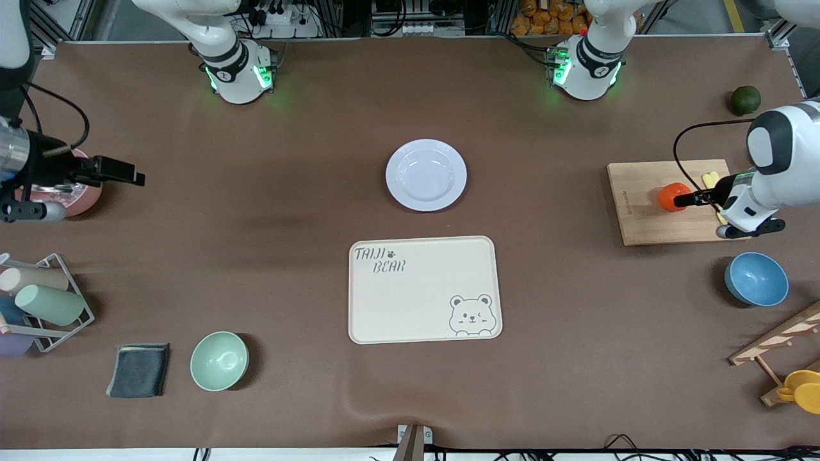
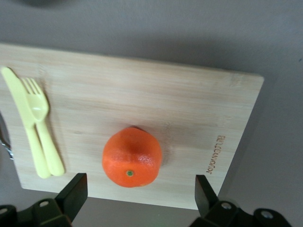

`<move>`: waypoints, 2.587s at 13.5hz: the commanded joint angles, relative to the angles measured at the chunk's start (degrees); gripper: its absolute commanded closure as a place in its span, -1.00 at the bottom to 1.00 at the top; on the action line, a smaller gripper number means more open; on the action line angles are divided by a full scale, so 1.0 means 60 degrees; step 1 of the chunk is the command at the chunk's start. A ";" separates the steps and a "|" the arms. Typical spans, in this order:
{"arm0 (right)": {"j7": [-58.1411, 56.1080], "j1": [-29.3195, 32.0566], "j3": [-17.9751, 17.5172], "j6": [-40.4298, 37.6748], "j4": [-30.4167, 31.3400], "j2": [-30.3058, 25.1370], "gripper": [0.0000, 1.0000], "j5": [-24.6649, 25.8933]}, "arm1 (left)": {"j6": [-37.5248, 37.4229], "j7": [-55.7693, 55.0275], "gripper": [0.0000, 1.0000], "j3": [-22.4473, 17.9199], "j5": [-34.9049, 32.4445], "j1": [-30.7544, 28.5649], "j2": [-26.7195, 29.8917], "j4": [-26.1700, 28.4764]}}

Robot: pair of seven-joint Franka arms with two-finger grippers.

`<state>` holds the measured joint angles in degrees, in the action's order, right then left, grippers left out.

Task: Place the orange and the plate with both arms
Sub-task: 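Move the left gripper over the orange on the wooden board, then grasp the orange with the left gripper while the right gripper moves out, then carry the orange to the white plate and lower it with the left gripper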

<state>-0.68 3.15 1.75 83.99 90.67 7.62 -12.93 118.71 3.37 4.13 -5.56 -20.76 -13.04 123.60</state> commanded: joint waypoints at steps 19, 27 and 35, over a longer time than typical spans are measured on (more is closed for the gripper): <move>-0.0032 0.0720 -0.0087 0.0692 0.1967 0.0619 -1.00 -0.3587 | 0.0723 -0.1206 -1.00 0.0059 -0.1739 0.0105 -0.1166 0.0289; -0.0047 0.0238 -0.0117 0.1877 0.3813 0.0137 -1.00 -0.5021 | 0.0855 -0.1367 0.56 0.0088 -0.1945 0.0076 -0.1694 0.0187; -0.0062 0.0251 -0.0102 0.2743 0.3830 0.0340 -1.00 -0.5096 | -0.0972 -0.1938 1.00 0.2414 -0.0147 0.0149 -0.1327 -0.1376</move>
<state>-0.82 4.37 1.27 98.88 111.88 11.11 -42.28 117.95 -7.37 15.58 -9.76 -20.07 -21.58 119.75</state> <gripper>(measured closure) 0.000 0.282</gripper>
